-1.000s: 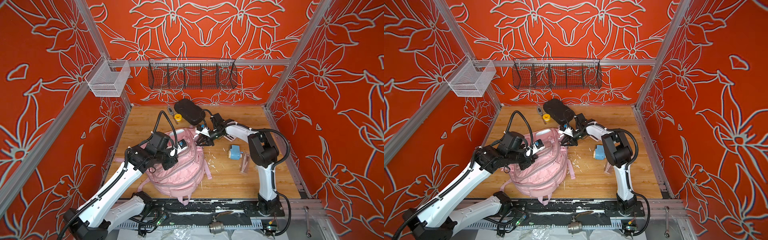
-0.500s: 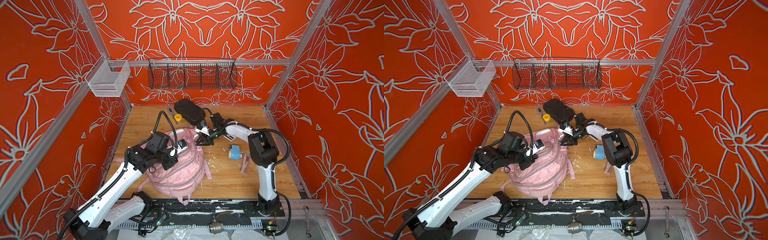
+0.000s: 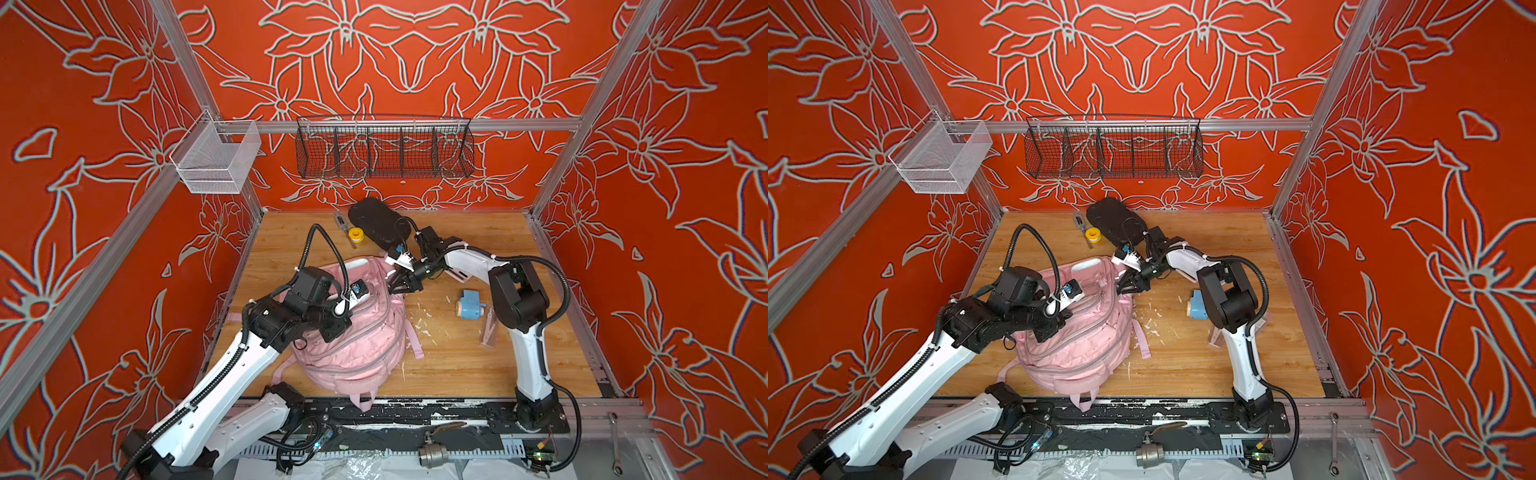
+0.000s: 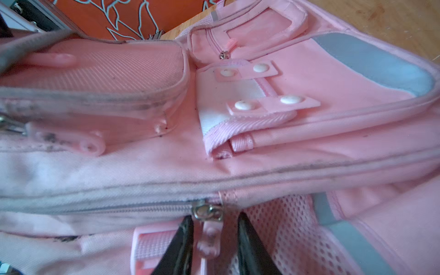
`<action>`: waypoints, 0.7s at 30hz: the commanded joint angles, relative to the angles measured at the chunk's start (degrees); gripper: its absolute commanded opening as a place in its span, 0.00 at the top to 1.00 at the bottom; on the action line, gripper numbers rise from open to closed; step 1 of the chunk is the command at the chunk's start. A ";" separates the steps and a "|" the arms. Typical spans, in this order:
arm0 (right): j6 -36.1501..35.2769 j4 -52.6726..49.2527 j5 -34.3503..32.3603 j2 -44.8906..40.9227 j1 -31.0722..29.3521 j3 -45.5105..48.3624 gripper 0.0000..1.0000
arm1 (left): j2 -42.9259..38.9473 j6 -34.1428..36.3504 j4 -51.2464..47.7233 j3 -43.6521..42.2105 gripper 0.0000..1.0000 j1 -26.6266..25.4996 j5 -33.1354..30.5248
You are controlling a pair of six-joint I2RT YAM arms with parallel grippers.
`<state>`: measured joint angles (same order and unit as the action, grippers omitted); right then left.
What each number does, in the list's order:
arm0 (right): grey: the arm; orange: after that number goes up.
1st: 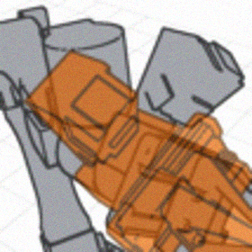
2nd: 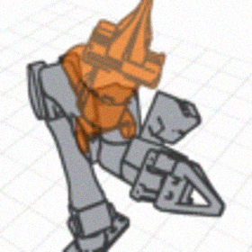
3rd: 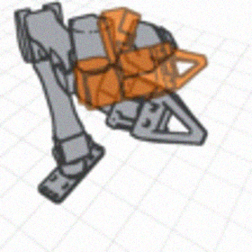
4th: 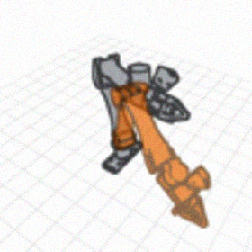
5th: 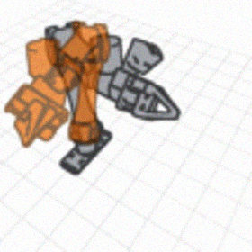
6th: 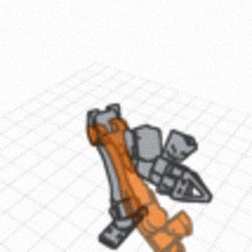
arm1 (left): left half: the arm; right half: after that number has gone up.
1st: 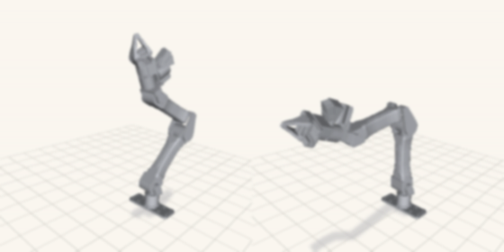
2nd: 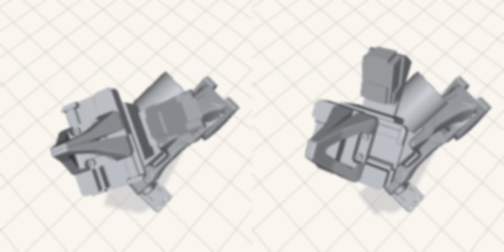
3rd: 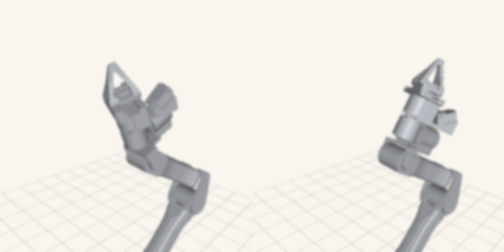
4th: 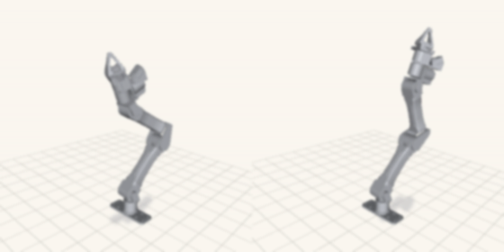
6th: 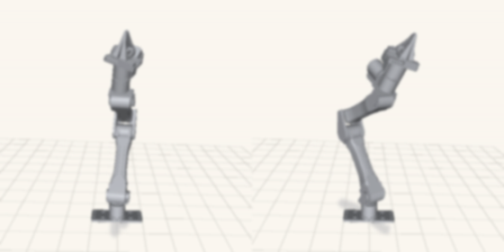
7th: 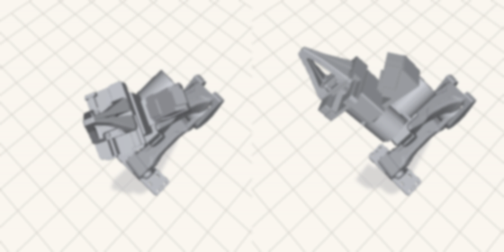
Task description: Pack the student bag
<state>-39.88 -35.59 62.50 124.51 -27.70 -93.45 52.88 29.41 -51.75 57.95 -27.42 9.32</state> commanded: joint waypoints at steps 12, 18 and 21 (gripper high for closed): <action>3.25 -1.76 4.69 2.95 -0.73 -4.51 0.81 | 0.11 2.31 6.28 -0.12 1.00 5.32 3.62; 7.29 2.65 1.85 1.50 -0.66 -2.72 0.93 | 0.95 2.76 6.89 -0.64 1.00 7.44 5.36; 12.36 9.92 -0.65 -0.39 -0.69 0.03 0.94 | 1.58 2.67 7.69 -0.73 1.00 7.88 6.04</action>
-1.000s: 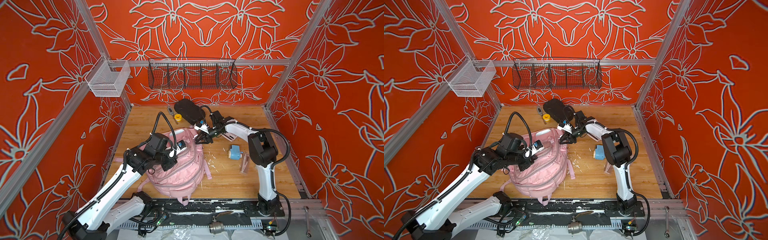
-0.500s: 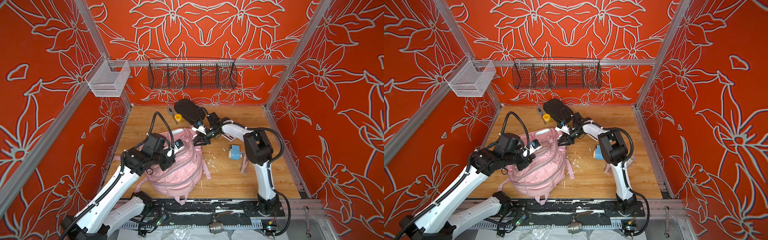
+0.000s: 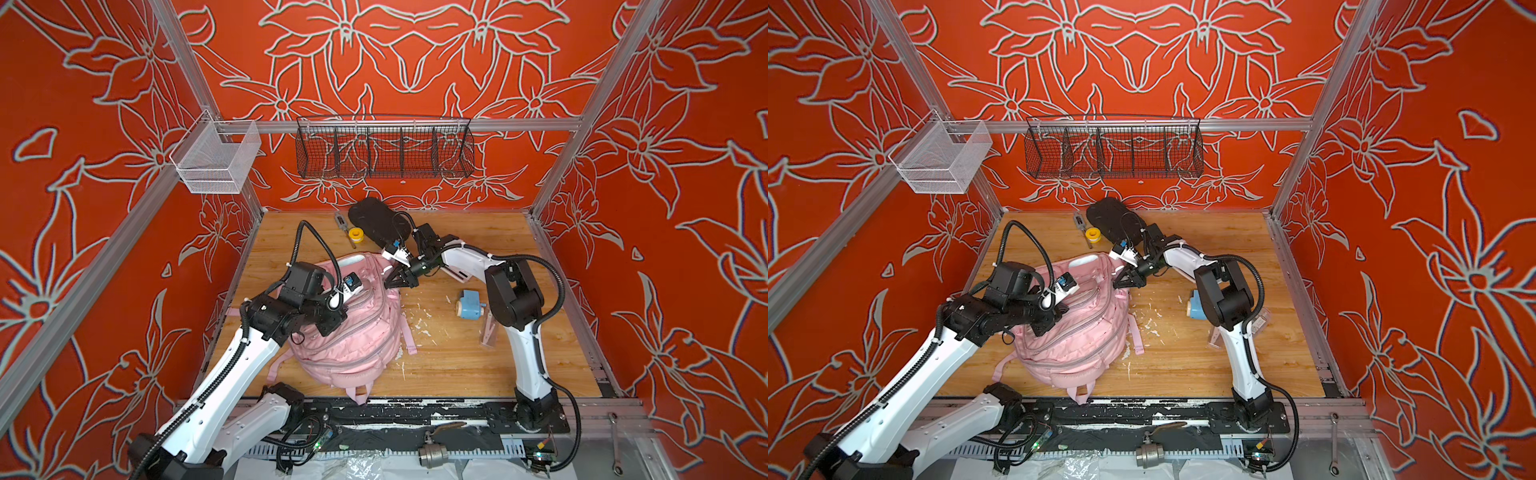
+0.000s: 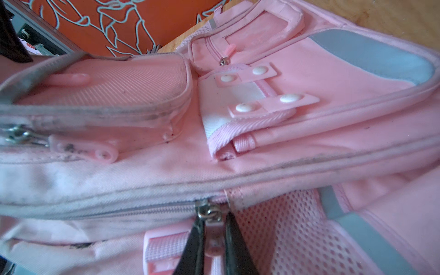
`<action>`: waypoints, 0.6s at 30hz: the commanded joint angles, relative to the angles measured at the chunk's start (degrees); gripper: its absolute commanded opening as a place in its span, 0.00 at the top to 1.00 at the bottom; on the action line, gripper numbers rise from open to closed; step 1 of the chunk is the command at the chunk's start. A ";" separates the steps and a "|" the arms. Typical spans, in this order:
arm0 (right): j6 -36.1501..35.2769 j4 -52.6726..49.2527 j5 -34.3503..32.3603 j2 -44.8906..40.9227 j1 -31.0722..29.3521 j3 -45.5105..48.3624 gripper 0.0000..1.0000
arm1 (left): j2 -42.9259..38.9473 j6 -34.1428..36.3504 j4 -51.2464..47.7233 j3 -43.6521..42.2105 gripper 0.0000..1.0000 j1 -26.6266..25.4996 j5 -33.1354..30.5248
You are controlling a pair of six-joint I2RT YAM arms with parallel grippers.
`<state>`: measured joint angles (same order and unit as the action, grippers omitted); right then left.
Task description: Pack the student bag
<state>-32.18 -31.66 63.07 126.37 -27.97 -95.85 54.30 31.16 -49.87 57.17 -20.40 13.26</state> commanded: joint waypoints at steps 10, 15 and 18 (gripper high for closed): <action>16.50 27.93 -22.11 -9.41 -3.74 14.77 0.95 | 5.13 -1.51 8.59 0.09 1.00 1.20 1.67; 18.30 34.48 -24.97 -12.52 -4.96 19.88 0.98 | 7.27 -1.62 9.96 -0.63 1.00 2.11 -0.27; 18.31 37.97 -27.53 -14.93 -5.52 23.22 1.00 | 8.21 -2.54 11.13 -0.53 1.00 2.71 -0.68</action>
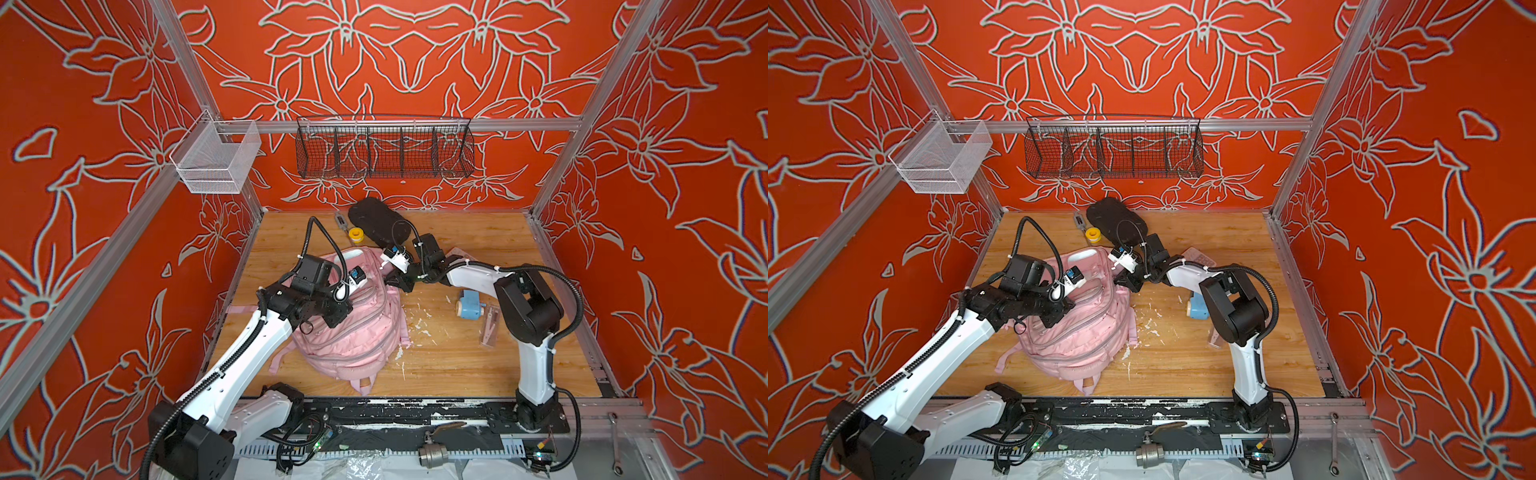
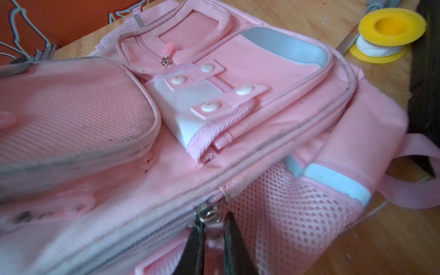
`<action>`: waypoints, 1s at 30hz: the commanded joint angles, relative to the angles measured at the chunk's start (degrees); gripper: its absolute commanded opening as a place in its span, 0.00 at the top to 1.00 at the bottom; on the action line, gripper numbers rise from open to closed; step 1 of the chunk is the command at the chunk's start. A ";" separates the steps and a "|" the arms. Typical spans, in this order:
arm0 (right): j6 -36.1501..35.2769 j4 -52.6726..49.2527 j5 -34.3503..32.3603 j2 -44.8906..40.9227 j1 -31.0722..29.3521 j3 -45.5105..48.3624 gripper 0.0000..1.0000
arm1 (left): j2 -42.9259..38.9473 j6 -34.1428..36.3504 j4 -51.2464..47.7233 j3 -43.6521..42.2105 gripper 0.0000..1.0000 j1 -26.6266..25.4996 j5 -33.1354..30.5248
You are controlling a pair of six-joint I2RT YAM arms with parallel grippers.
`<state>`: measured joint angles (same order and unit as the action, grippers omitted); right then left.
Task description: Pack the student bag
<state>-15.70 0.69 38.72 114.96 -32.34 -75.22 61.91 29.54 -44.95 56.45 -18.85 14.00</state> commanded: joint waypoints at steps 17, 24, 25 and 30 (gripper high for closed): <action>1.85 14.22 -18.85 -8.46 -6.39 12.67 0.84 | 1.27 -2.47 7.18 -1.25 1.00 2.19 0.51; -2.32 7.49 -15.83 -9.83 -5.81 12.35 0.69 | 0.36 2.91 5.77 -3.09 1.00 5.45 6.55; -2.39 6.46 -15.09 -9.78 -5.59 12.04 0.68 | -0.29 3.73 5.38 -3.37 1.00 6.02 7.02; -6.00 -1.55 -0.88 -8.42 -2.07 8.41 0.64 | -2.58 7.90 2.50 -4.64 1.00 9.20 8.37</action>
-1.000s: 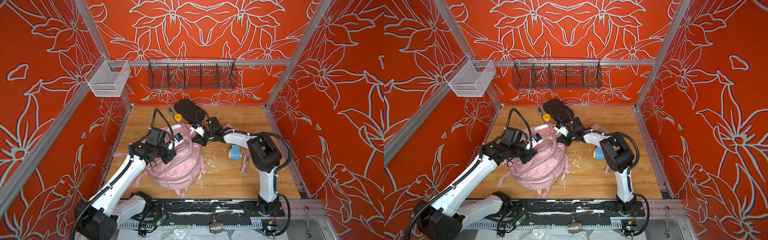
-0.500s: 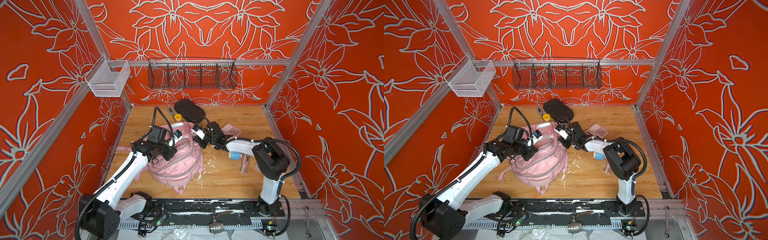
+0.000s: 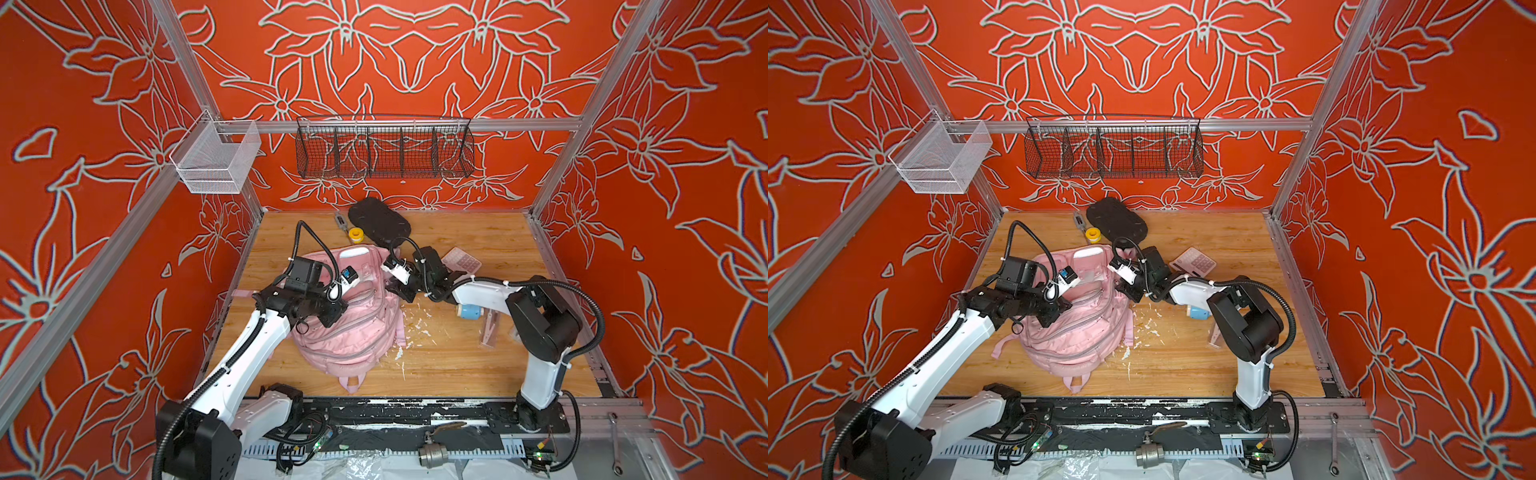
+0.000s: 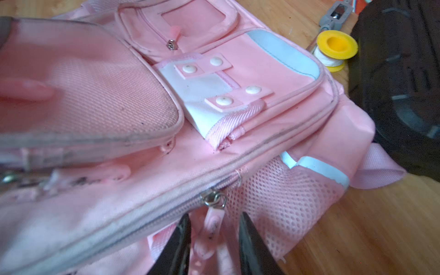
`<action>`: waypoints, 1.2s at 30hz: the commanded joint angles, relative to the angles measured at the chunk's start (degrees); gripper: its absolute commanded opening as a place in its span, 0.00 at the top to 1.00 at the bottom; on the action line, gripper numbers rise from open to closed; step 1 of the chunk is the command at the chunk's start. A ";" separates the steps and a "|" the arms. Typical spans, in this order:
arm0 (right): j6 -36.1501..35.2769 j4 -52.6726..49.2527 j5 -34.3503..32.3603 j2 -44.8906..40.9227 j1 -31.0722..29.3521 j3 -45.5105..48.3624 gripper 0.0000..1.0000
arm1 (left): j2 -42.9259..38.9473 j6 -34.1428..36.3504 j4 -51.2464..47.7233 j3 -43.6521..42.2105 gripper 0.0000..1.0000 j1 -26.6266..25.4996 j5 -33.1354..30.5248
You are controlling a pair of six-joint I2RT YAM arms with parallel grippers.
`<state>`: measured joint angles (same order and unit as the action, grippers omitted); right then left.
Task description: Pack the student bag
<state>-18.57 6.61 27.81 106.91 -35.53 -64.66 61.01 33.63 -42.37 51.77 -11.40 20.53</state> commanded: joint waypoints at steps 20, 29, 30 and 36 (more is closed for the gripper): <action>-14.11 -36.39 32.30 14.64 7.52 -26.17 0.69 | -1.50 9.08 -3.33 0.06 1.00 4.15 3.89; -17.40 -47.88 34.01 20.84 8.48 -35.18 0.67 | -1.39 9.70 -3.20 0.24 1.00 4.18 4.28; -17.14 -48.26 34.27 21.45 8.50 -35.89 0.67 | -1.34 9.74 -3.09 0.29 1.00 4.15 4.29; -17.31 -49.57 35.40 23.53 7.94 -37.92 0.67 | -0.76 9.96 -2.89 0.70 1.00 4.21 4.82</action>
<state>-33.76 -40.18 60.07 129.36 -27.05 -101.43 60.60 42.46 -44.99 51.68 -7.84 23.49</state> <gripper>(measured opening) 0.330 0.057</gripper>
